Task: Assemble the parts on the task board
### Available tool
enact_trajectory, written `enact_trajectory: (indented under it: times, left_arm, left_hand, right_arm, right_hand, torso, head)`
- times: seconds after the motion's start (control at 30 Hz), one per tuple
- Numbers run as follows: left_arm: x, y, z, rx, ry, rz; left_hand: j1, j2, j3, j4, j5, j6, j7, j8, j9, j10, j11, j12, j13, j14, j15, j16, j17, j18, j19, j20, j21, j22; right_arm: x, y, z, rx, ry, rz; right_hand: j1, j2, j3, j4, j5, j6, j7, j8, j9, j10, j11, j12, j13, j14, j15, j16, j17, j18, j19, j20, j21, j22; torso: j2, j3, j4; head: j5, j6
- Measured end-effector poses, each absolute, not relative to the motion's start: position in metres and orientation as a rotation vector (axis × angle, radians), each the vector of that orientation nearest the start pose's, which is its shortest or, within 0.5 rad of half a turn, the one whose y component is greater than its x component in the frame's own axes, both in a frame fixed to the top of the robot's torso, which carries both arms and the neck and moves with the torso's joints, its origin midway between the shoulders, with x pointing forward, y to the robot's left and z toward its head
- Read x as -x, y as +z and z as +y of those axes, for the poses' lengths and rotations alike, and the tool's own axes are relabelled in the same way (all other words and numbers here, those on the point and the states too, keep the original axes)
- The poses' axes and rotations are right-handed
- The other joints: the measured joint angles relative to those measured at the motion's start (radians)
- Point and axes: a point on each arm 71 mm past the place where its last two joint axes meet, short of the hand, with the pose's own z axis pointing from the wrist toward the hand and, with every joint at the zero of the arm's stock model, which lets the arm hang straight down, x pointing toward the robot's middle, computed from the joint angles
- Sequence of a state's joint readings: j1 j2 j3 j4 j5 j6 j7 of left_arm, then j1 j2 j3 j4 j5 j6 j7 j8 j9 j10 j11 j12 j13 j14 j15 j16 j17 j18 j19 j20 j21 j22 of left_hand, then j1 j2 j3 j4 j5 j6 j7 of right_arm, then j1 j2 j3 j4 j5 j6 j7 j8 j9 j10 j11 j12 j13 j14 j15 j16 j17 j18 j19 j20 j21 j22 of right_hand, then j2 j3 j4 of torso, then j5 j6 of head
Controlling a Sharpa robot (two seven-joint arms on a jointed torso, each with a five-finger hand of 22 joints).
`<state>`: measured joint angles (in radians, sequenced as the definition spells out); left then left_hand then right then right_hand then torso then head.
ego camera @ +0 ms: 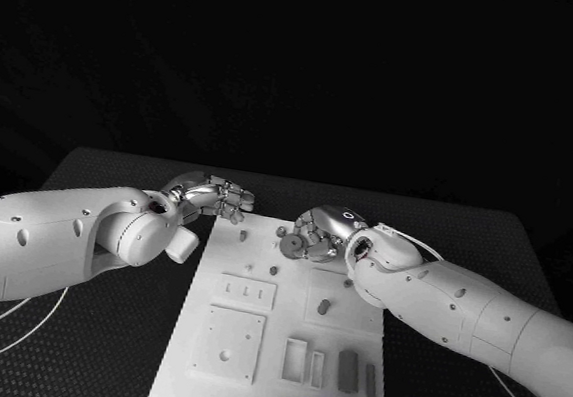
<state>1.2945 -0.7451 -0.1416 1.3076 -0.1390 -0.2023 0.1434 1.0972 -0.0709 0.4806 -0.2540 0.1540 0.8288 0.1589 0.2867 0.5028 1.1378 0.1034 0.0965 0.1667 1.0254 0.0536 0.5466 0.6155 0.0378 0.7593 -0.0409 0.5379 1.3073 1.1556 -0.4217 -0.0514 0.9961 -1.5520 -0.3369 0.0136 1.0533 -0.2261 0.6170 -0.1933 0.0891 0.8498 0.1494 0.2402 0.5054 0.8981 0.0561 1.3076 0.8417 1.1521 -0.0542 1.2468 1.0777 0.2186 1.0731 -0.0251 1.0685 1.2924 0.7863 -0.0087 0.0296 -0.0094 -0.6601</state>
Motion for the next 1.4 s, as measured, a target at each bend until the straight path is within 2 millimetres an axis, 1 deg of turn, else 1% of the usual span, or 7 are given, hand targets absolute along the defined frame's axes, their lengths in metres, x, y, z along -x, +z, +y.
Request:
enact_trajectory:
  times: [0.23, 0.43, 0.73, 0.9, 1.17, 1.33, 1.4]
  left_arm:
    - [-0.5295, -0.1934, 0.2199, 1.027, -1.296, 1.711]
    - [-0.5294, -0.1934, 0.2207, 1.028, -1.295, 1.711]
    - [-0.5294, -0.1934, 0.2203, 1.028, -1.295, 1.711]
    - [-0.5294, -0.1935, 0.2204, 1.028, -1.295, 1.712]
    - [-0.5294, -0.1935, 0.2196, 1.028, -1.296, 1.714]
    - [-0.5294, -0.1936, 0.2196, 1.028, -1.295, 1.714]
    - [-0.5293, -0.1936, 0.2198, 1.028, -1.295, 1.714]
  left_hand:
    - [0.0, 0.0, 0.0, 0.0, 0.0, 0.0, 0.0, 0.0, 0.0, 0.0, 0.0, 0.0, 0.0, 0.0, 0.0, 0.0, 0.0, 0.0, 0.0, 0.0, 0.0, 0.001]
    - [0.0, 0.0, 0.0, 0.0, 0.0, 0.0, 0.0, 0.0, 0.0, 0.0, 0.0, 0.0, 0.001, 0.0, 0.0, 0.0, 0.0, 0.0, 0.0, 0.0, 0.0, 0.001]
    - [0.0, 0.0, 0.0, 0.0, 0.0, 0.0, 0.0, 0.0, 0.001, 0.0, 0.0, 0.0, 0.001, 0.0, 0.0, 0.0, 0.0, 0.0, 0.0, 0.0, 0.0, 0.001]
    - [0.0, 0.0, 0.0, 0.0, 0.0, 0.0, 0.0, -0.005, 0.001, 0.0, 0.0, 0.0, 0.001, 0.0, 0.0, 0.0, 0.0, 0.0, 0.0, 0.0, 0.0, 0.001]
    - [0.0, 0.0, 0.0, 0.0, 0.0, -0.004, 0.004, -0.005, 0.001, 0.0, 0.0, 0.0, 0.001, 0.0, 0.0, 0.0, 0.0, 0.0, 0.0, 0.0, 0.0, 0.0]
    - [0.0, 0.0, 0.0, 0.0, 0.0, -0.004, 0.004, -0.005, 0.001, 0.0, 0.0, -0.001, 0.001, 0.0, 0.0, 0.0, 0.001, 0.0, 0.0, 0.0, 0.0, 0.0]
    - [0.0, 0.0, 0.0, 0.0, 0.0, -0.004, 0.004, -0.005, 0.001, 0.0, 0.0, -0.004, 0.001, 0.0, 0.0, 0.0, 0.001, 0.0, 0.0, 0.0, 0.0, 0.0]
  right_arm:
    - [-0.5494, -0.2371, -0.1209, 0.304, 0.595, 1.639]
    - [-0.5501, -0.2377, -0.1206, 0.314, 0.588, 1.642]
    - [-0.55, -0.2386, -0.1175, 0.335, 0.58, 1.638]
    - [-0.5495, -0.2391, -0.1172, 0.356, 0.572, 1.629]
    - [-0.5485, -0.2398, -0.1162, 0.394, 0.557, 1.616]
    - [-0.5485, -0.24, -0.1165, 0.402, 0.555, 1.616]
    - [-0.5485, -0.2399, -0.1167, 0.404, 0.556, 1.62]
  right_hand:
    - [0.004, 0.004, 0.008, 0.003, 0.0, 0.041, -0.013, 0.017, 0.0, 0.008, -0.015, 0.004, -0.006, 0.004, -0.01, 0.0, -0.002, -0.002, 0.0, 0.0, 0.0, 0.002]
    - [0.002, 0.006, 0.008, 0.003, -0.004, 0.041, -0.013, 0.017, -0.003, 0.008, -0.015, 0.004, -0.008, 0.001, -0.012, 0.0, -0.003, -0.002, 0.0, 0.0, 0.0, 0.002]
    - [-0.006, 0.005, 0.001, 0.001, 0.011, 0.041, -0.013, 0.014, -0.009, 0.008, -0.015, 0.004, -0.011, 0.0, -0.014, 0.0, -0.004, -0.002, -0.005, -0.002, 0.0, 0.002]
    - [-0.006, 0.005, -0.004, -0.003, 0.012, 0.035, -0.006, 0.011, -0.014, 0.008, -0.015, 0.004, -0.012, 0.0, -0.014, 0.0, -0.004, -0.002, -0.006, -0.001, 0.0, 0.002]
    - [-0.006, 0.005, -0.007, -0.007, 0.016, 0.034, -0.006, 0.005, -0.017, 0.002, -0.014, 0.004, -0.012, -0.003, -0.011, 0.0, -0.005, -0.002, -0.007, 0.0, 0.0, 0.002]
    - [-0.001, 0.01, 0.022, -0.006, 0.024, 0.04, -0.011, 0.012, -0.017, 0.001, -0.015, 0.004, -0.015, -0.004, -0.01, 0.0, -0.006, -0.002, -0.007, 0.0, 0.0, 0.002]
    - [0.004, 0.015, 0.053, 0.006, 0.038, 0.049, -0.021, 0.015, -0.024, 0.001, -0.015, 0.004, -0.017, -0.007, -0.014, 0.0, -0.007, -0.002, -0.011, 0.004, 0.0, 0.002]
  torso:
    - [0.0, -0.0004, 0.0001]
    - [0.0, -0.0003, 0.0]
    - [0.0, 0.0003, 0.0]
    - [0.001, 0.0003, 0.0]
    - [0.0, 0.0003, -0.0011]
    - [0.0, 0.0003, -0.0011]
    - [0.0, 0.0003, -0.0011]
  head:
    - [0.001, -0.002]
    - [0.003, -0.005]
    - [0.004, -0.008]
    - [0.004, -0.009]
    - [0.005, -0.012]
    - [0.004, -0.013]
    - [0.004, -0.014]
